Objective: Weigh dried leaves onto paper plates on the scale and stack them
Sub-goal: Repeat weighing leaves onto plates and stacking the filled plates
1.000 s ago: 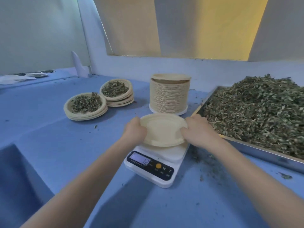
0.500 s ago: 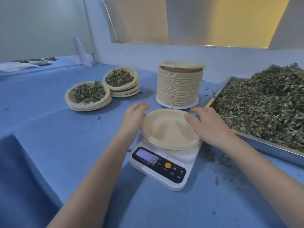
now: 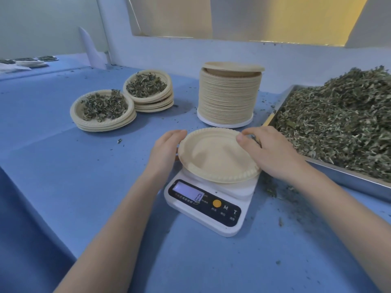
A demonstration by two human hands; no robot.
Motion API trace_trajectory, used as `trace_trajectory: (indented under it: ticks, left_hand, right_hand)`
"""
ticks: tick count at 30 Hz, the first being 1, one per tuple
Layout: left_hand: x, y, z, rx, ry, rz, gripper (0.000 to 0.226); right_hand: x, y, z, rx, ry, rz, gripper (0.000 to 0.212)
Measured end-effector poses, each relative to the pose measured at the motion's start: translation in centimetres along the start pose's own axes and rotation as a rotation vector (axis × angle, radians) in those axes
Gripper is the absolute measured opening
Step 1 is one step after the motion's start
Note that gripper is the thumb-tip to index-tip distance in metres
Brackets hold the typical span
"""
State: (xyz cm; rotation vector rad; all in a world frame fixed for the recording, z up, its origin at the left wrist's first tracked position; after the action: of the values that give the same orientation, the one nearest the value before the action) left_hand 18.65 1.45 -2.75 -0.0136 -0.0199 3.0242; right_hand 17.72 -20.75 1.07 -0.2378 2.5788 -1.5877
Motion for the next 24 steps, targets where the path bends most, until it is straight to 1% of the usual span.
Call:
trace_trajectory:
  ticks: [2,4,6,7,9,11,12,13,15,16,18,19,20,21,22,24]
  left_hand:
    - [-0.1,0.0,-0.2,-0.013,0.002,-0.010,0.010]
    - [0.0,0.1,-0.2,-0.018,0.004,-0.016,0.010]
    - [0.2,0.3,-0.1,-0.028,0.007,-0.022,0.012]
    - [0.4,0.3,0.0,-0.060,0.011,-0.009,0.020]
    - [0.8,0.0,1.2,-0.231,0.065,0.082,0.041]
    - [1.4,0.5,4.1,-0.432,0.201,0.154,0.047]
    - [1.6,1.6,5.9,-0.507,0.277,0.139,0.046]
    - [1.5,3.3,7.5,-0.573,0.338,0.083,0.044]
    - [0.7,8.2,9.7,-0.682,0.384,-0.110,0.042]
    - [0.3,10.8,10.2,-0.703,0.375,-0.199,0.041]
    - [-0.4,15.4,10.9,-0.699,0.358,-0.311,0.036]
    - [-0.8,17.4,10.9,-0.692,0.352,-0.347,0.034]
    - [-1.3,19.2,10.9,-0.694,0.343,-0.383,0.033]
    - [-1.8,20.9,10.7,-0.711,0.331,-0.427,0.032]
    - [-2.4,22.6,10.5,-0.754,0.315,-0.477,0.034]
    - [-3.7,25.4,9.9,-0.929,0.264,-0.569,0.039]
  right_hand:
    - [0.0,0.0,0.0,0.014,-0.003,-0.013,0.063]
    - [0.1,0.0,-0.3,0.029,-0.017,-0.048,0.069]
    - [0.4,-0.2,-0.5,0.032,-0.023,-0.136,0.086]
    - [0.5,-0.3,-0.5,0.025,-0.022,-0.184,0.095]
    - [0.9,-0.8,-0.4,-0.036,-0.027,-0.258,0.106]
    - [1.1,-1.6,-0.3,-0.089,-0.064,-0.247,0.109]
    - [1.2,-2.1,-0.3,-0.095,-0.083,-0.219,0.108]
    - [1.2,-2.7,-0.3,-0.099,-0.098,-0.184,0.106]
    - [1.2,-4.1,-0.4,-0.095,-0.123,-0.114,0.095]
    - [1.4,-4.9,-0.4,-0.101,-0.140,-0.090,0.081]
    - [2.0,-6.7,0.0,-0.103,-0.179,-0.055,0.034]
    - [2.2,-7.6,0.5,-0.083,-0.192,-0.043,0.023]
    - [2.5,-8.3,1.4,-0.051,-0.184,-0.042,0.018]
    - [2.8,-8.9,2.7,-0.022,-0.138,-0.055,0.016]
    - [3.0,-9.3,4.5,0.016,-0.075,-0.080,0.024]
    - [3.8,-10.3,9.1,0.103,0.115,-0.113,0.077]
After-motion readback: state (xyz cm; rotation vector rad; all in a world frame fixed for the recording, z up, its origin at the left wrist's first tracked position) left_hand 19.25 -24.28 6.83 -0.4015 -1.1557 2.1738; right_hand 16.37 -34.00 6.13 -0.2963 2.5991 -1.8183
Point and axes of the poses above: each hand's wrist, its own x-axis away from the middle knuckle, its own y-axis out of the palm, z = x × y, the point moved 7 cm from there along -x, towards the middle knuckle, and after that the axes turned 14 degrees about -z, right-handed, at the moved point
